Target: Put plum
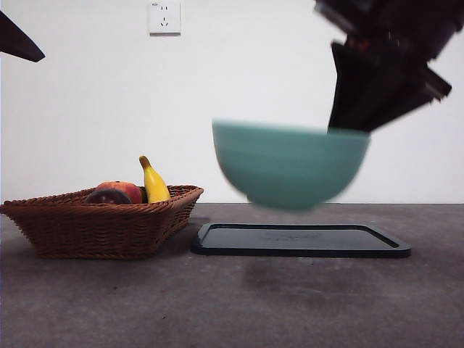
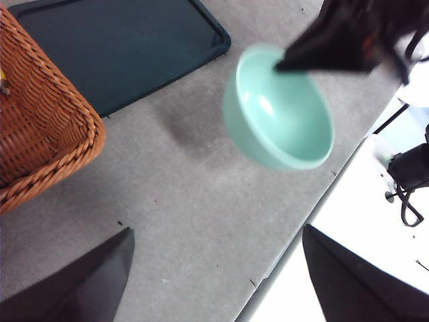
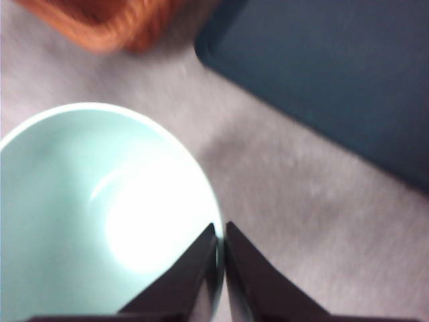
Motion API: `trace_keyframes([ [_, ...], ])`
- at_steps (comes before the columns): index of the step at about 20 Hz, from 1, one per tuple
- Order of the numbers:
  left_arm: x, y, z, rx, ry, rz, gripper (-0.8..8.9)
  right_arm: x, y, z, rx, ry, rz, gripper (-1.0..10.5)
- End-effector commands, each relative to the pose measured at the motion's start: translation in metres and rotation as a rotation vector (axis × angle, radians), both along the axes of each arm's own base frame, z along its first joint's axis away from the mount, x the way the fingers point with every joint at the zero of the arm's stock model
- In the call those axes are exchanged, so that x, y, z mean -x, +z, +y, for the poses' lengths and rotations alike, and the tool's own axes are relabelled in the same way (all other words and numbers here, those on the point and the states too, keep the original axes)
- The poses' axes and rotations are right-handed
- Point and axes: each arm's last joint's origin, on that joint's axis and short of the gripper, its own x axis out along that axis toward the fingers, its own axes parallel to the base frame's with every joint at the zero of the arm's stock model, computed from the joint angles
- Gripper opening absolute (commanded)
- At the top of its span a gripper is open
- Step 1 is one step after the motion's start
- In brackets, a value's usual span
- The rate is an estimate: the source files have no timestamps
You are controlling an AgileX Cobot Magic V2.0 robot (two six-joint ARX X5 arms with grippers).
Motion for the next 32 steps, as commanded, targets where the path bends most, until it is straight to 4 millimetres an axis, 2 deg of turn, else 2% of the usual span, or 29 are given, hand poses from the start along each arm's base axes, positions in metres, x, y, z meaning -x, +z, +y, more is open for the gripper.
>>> trace_keyframes([
  [1,-0.001,0.007,-0.001,0.006,-0.014,-0.029,4.02,-0.002,-0.013,0.005,0.011,-0.004,0.029,0.1],
  [9,-0.001,0.007,-0.001,0.006,-0.014,-0.029,4.02,-0.014,-0.048,0.015,0.082,-0.005,0.088,0.1],
  [14,-0.001,0.007,-0.001,0.006,-0.014,-0.029,4.02,-0.018,-0.058,0.017,0.113,-0.012,0.105,0.1],
  [19,-0.001,0.007,-0.001,0.006,-0.015,-0.03,4.02,-0.017,-0.059,0.016,0.122,-0.013,0.111,0.3],
  [22,-0.001,0.007,-0.001,0.006,-0.015,-0.03,4.02,-0.017,-0.059,0.016,0.124,-0.014,0.112,2.0],
  [26,-0.001,0.007,-0.001,0.006,-0.015,-0.03,4.02,-0.017,-0.056,0.016,0.116,-0.022,0.106,2.2],
  [29,-0.001,0.007,-0.001,0.005,-0.015,-0.03,4.02,-0.013,-0.042,0.012,0.095,-0.04,0.048,2.2],
  [32,-0.001,0.007,-0.001,0.006,-0.015,-0.031,4.02,-0.005,-0.017,0.004,0.043,-0.052,-0.032,2.2],
])
